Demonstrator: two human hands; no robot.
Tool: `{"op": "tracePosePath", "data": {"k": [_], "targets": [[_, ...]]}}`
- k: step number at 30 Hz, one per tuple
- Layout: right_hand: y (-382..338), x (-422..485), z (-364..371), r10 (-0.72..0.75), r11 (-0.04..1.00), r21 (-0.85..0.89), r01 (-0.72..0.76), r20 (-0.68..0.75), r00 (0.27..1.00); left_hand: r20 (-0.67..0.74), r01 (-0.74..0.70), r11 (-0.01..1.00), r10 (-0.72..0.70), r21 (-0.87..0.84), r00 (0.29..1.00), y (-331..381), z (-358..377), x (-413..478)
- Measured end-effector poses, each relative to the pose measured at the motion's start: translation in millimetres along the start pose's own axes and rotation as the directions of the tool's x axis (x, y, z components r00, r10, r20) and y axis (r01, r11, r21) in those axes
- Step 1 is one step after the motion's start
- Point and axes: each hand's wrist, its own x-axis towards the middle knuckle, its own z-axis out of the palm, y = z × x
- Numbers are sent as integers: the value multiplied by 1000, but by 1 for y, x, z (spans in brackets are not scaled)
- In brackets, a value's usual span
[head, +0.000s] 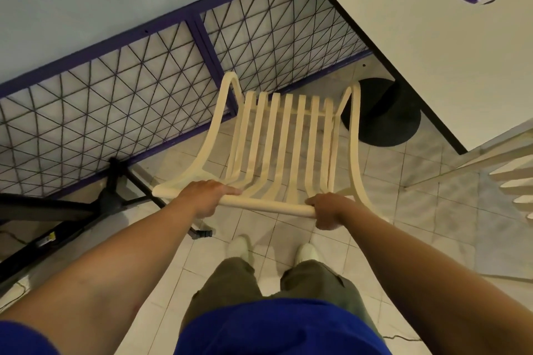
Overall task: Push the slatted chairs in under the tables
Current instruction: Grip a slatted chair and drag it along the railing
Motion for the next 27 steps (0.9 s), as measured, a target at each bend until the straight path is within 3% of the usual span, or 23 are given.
{"op": "tracePosePath", "data": {"k": [12, 21, 27], "targets": [[-22, -11, 4, 176, 984, 7, -176, -99, 979, 118, -241, 948, 221, 207, 968, -19, -24, 12], [-20, -19, -3, 182, 982, -35, -185, -62, 981, 109, -266, 937, 247, 227, 963, -11, -22, 7], [-31, -13, -1, 199, 980, 35, -197, -76, 977, 106, -274, 932, 255, 236, 961, -25, -29, 11]]}}
